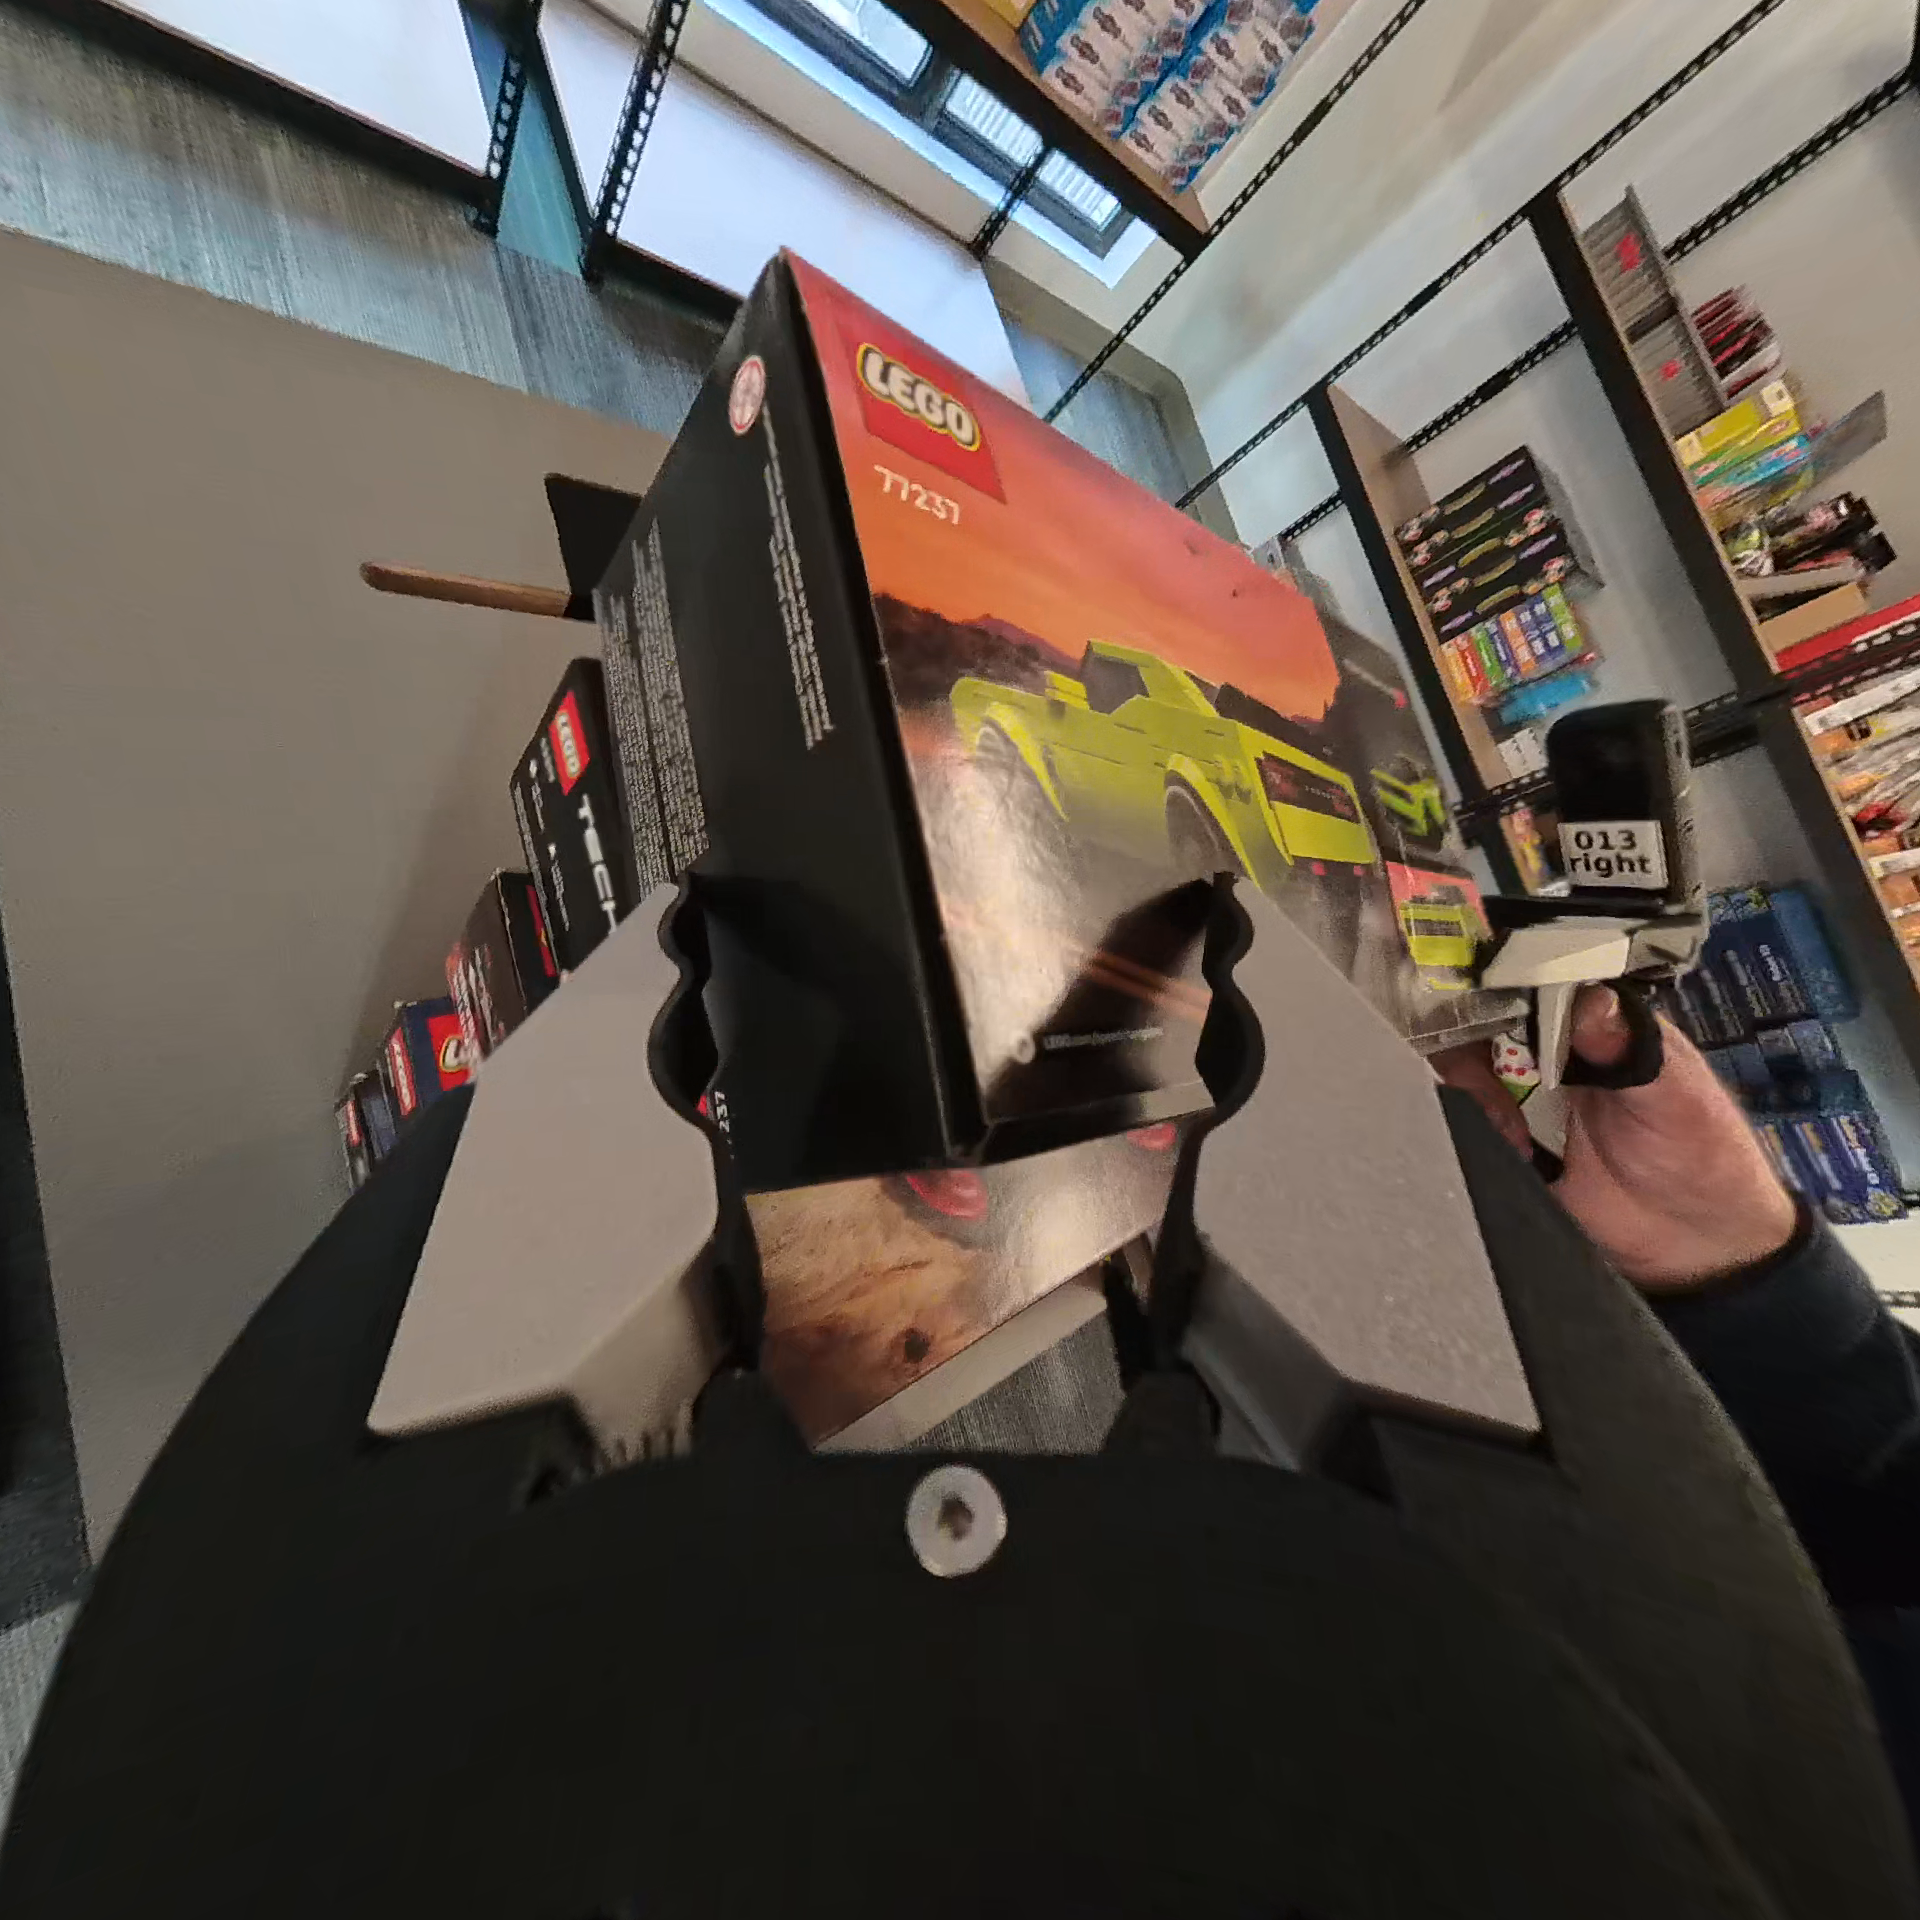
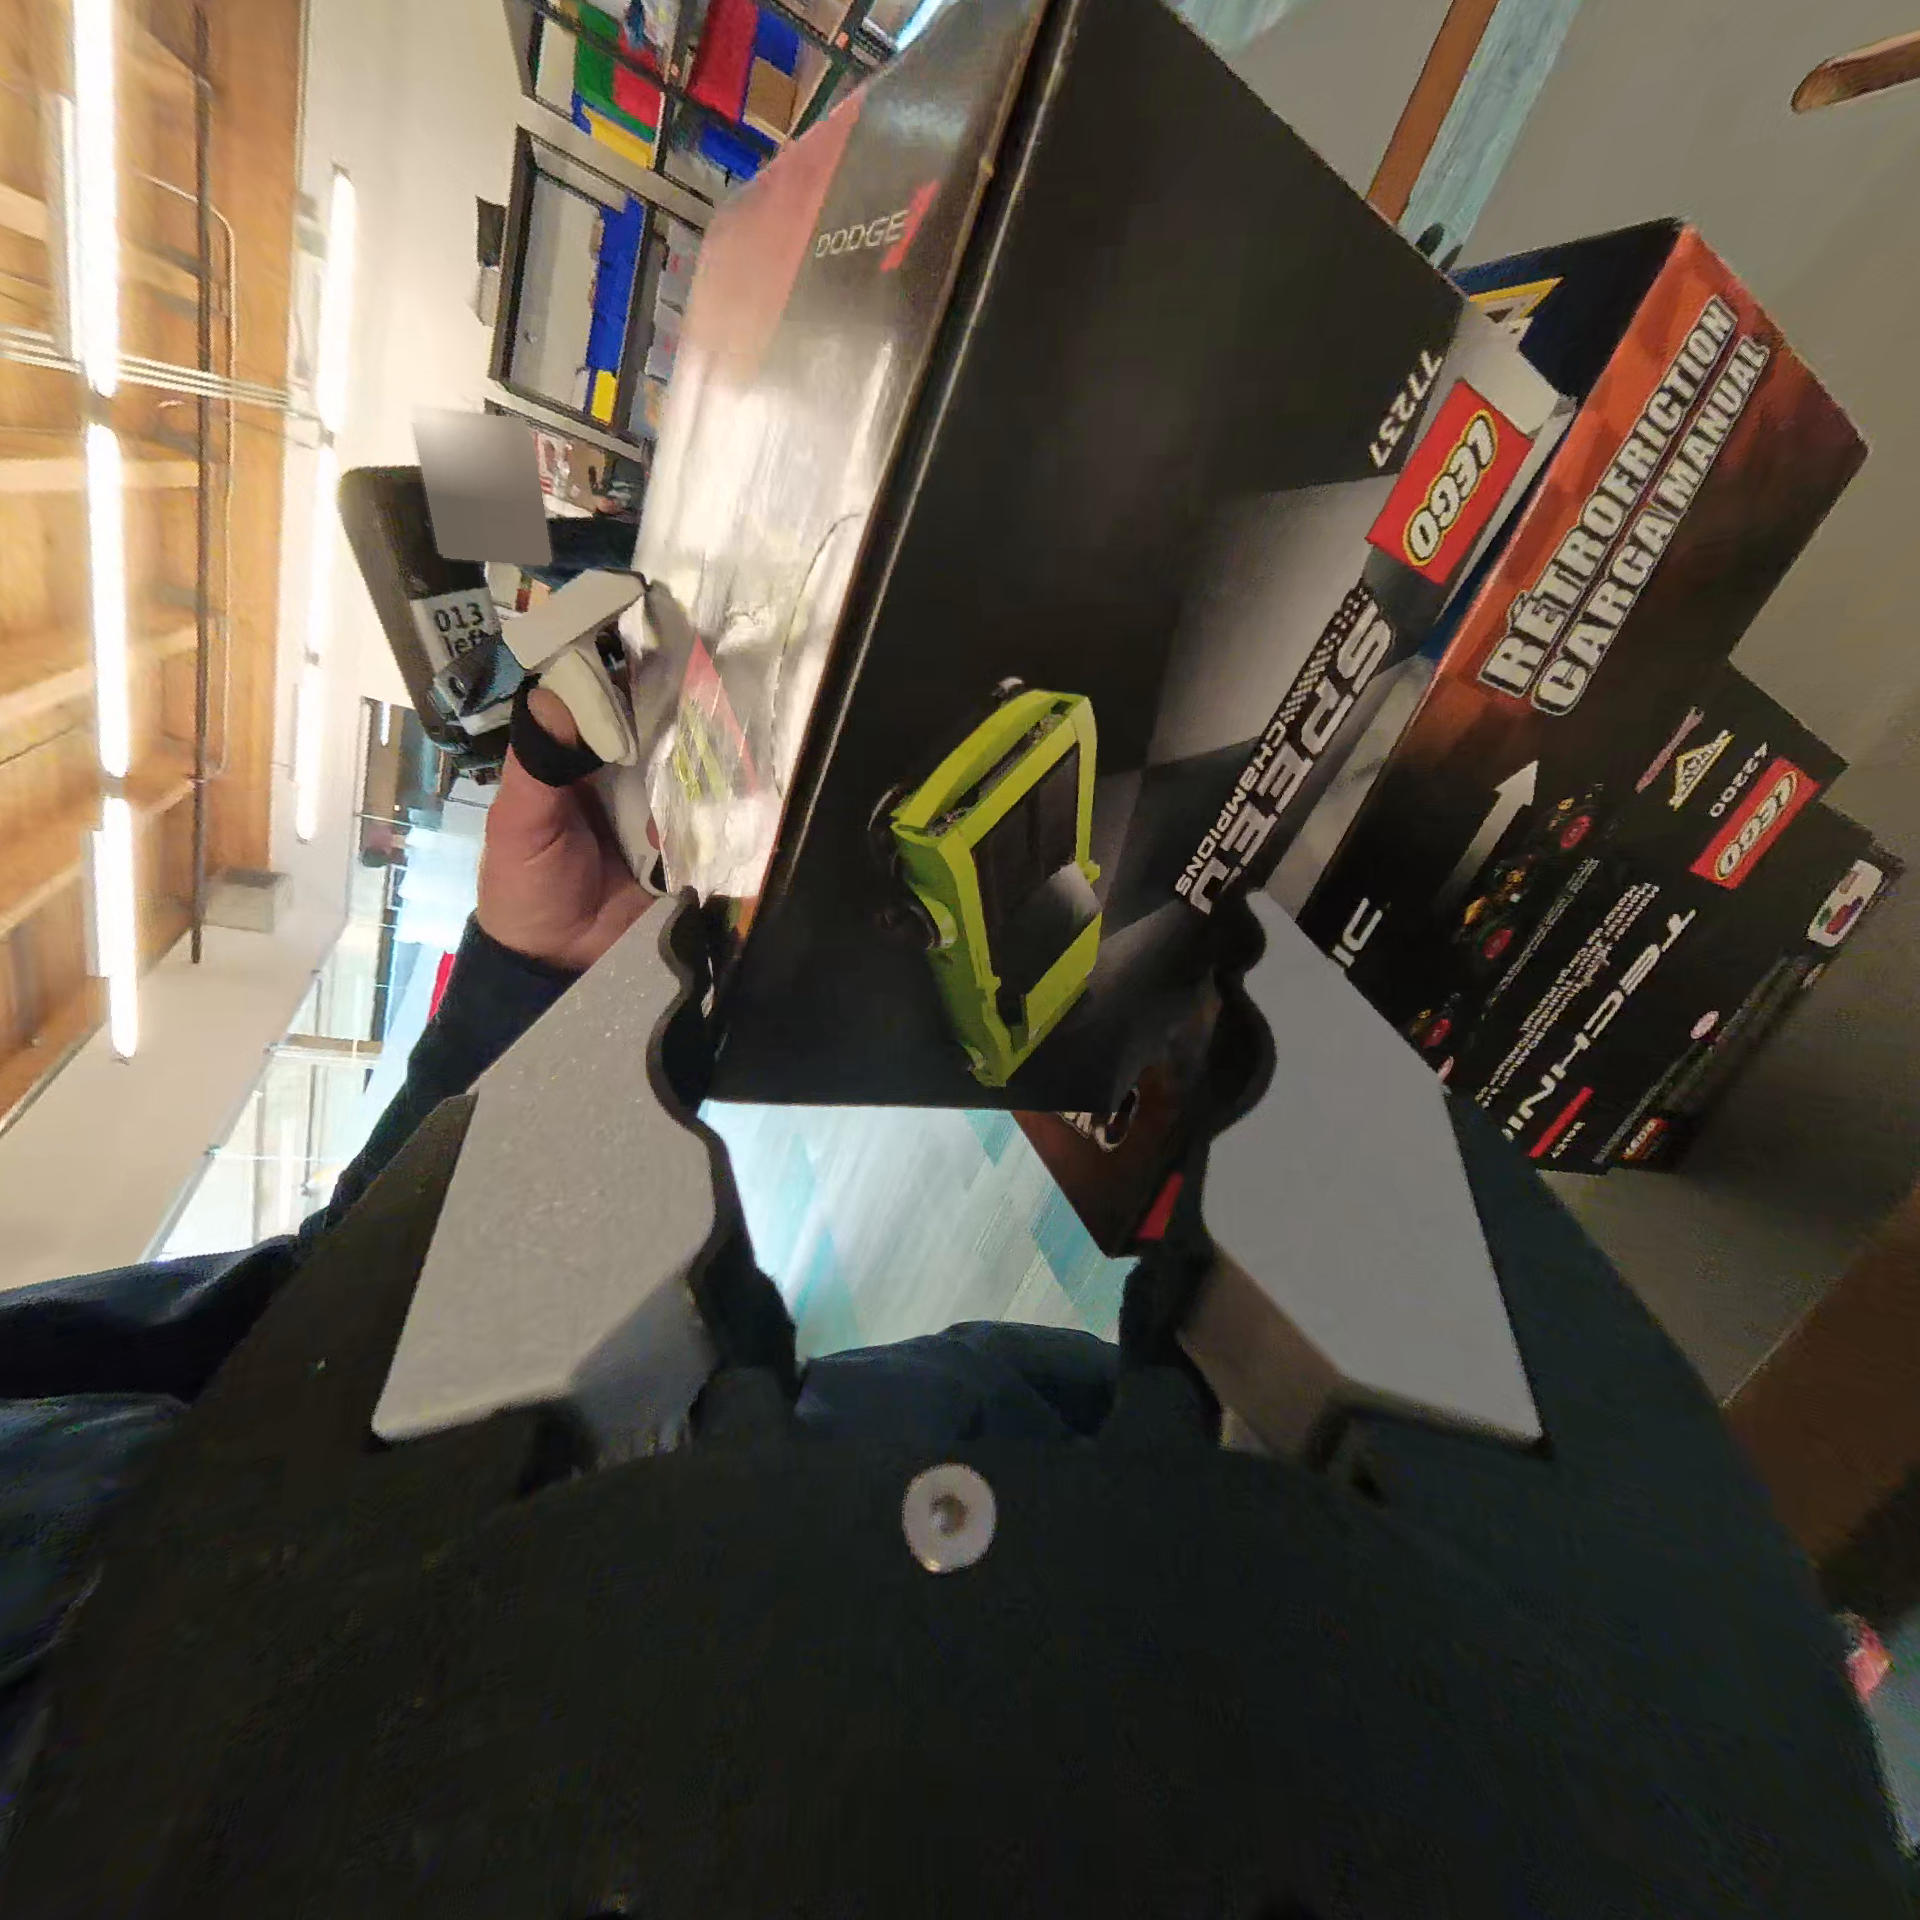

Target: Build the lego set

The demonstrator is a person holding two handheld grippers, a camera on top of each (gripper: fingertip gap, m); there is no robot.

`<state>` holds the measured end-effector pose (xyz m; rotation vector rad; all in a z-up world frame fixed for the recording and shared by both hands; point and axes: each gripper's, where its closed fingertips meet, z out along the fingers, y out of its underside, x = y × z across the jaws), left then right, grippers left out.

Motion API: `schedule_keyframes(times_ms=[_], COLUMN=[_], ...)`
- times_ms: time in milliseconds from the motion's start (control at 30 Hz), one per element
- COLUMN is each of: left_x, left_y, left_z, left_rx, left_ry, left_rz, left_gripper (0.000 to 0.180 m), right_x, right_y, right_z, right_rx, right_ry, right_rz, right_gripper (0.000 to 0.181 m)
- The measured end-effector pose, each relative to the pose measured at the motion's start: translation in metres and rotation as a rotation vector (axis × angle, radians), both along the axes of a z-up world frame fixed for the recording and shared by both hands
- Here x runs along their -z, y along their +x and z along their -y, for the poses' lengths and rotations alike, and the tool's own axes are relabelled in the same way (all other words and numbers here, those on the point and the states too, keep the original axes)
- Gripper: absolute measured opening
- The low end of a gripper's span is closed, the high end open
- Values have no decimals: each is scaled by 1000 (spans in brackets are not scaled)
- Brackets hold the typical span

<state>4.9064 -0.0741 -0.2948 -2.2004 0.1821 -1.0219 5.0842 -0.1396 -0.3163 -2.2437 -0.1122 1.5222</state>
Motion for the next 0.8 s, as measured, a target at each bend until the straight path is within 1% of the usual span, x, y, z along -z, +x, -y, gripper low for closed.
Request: schedule_keyframes(times_ms=[133, 200, 267, 433, 633, 800], left_x=[-23, -44, -68, -102, -137, -145], left_y=[6, 13, 27, 72, 153, 250], left_z=[0, 0, 2, -1, 8, 19], left_rx=[-12, -5, 24, 99, 222, 393], left_ry=[69, 116, 165, 238, 329, 325], left_rz=[10, 26, 47, -5, 33, 85], left_gripper=[89, 83, 78, 79, 78, 77], right_x=[-5, -10, -18, -39, -62, -68], right_y=[2, 6, 14, 46, 109, 187], right_z=[10, 15, 20, 29, 51, 84], right_rx=[14, 21, 39, 116, 241, 397], right_ry=[22, 51, 73, 110, 163, 172], right_rz=[-16, 12, 33, 10, 18, 51], right_gripper=[96, 93, 96, 97, 98, 99])
